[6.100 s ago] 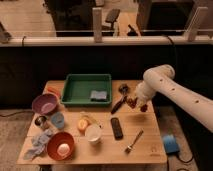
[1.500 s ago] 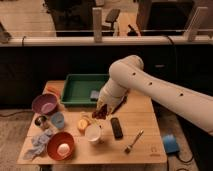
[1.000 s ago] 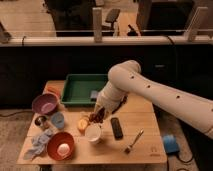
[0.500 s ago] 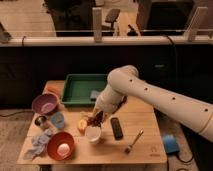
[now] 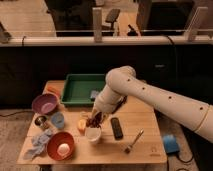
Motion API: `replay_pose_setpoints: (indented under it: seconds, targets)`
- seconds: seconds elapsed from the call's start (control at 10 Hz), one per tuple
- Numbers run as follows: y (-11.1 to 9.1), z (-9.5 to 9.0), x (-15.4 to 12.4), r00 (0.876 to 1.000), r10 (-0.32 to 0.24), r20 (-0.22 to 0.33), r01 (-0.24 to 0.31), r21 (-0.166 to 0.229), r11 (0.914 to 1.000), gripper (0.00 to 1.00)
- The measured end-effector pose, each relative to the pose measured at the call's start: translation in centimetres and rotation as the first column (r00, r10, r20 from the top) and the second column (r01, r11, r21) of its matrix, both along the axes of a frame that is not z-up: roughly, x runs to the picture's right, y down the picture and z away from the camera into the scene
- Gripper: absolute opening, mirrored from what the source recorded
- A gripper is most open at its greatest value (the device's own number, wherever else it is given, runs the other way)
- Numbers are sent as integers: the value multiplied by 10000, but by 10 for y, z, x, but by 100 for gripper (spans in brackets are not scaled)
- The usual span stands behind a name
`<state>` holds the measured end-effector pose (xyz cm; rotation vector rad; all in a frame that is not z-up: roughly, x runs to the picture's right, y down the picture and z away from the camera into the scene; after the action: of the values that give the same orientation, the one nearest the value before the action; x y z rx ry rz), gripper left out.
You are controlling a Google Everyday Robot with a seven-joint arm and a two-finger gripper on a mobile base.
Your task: Place grapes in paper cup
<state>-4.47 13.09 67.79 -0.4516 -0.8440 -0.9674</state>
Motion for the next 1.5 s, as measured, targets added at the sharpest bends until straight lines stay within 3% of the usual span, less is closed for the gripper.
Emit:
replay_pose_setpoints:
  seconds: [1.5]
  targets:
    - [13, 4, -1, 9987, -264, 435, 292, -665, 9974, 4]
